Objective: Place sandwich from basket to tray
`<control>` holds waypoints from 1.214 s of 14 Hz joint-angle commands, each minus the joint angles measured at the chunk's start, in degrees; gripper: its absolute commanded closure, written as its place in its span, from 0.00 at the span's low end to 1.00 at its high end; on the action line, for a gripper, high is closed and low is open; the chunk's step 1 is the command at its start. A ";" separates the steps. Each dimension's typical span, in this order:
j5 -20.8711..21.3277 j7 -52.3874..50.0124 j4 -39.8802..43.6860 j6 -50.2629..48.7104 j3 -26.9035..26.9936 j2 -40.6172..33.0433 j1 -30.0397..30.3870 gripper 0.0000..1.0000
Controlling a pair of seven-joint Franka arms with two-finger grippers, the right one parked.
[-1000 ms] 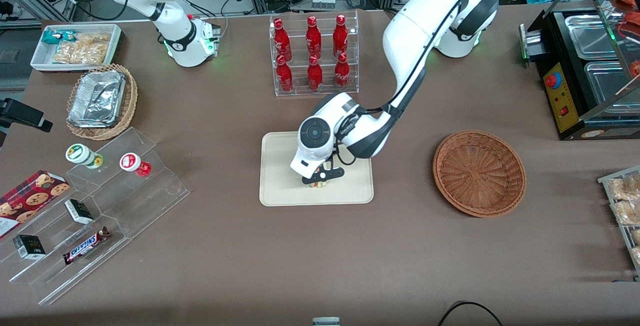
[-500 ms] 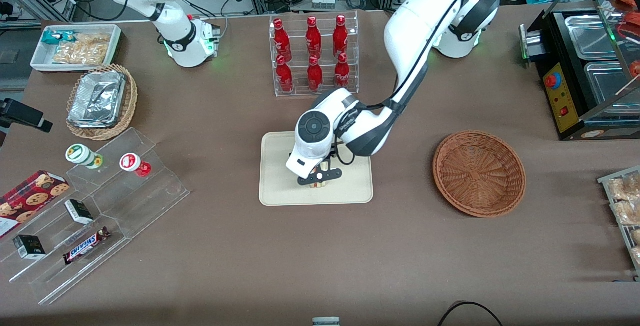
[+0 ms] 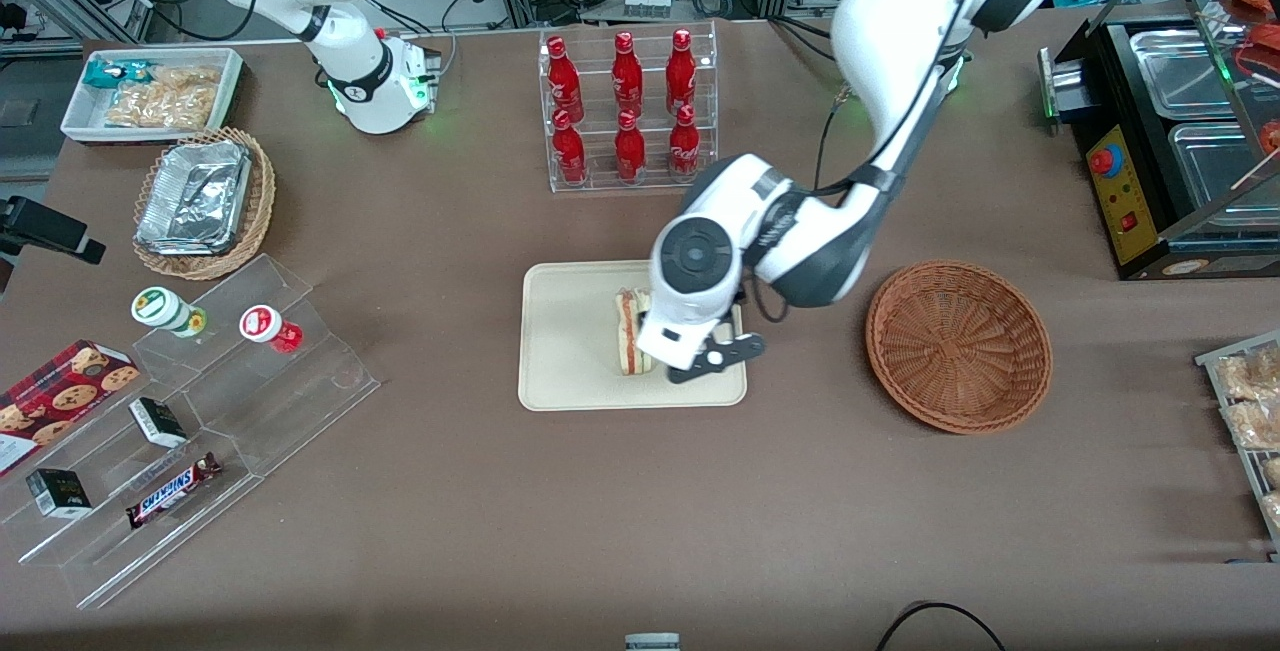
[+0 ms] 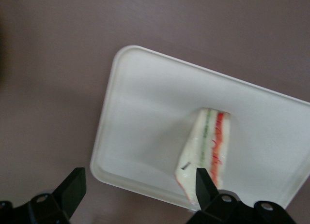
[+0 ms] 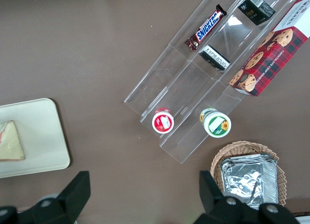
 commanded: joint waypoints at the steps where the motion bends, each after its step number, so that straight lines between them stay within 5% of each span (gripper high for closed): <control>1: 0.07 4.65 -12.76 0.27 -0.32 -10.13 4.38 0.00; 8: -3.71 26.79 -30.89 -2.17 -0.50 -29.46 18.18 0.00; 17: -3.72 50.88 -26.00 -19.14 -0.15 -42.84 32.09 0.00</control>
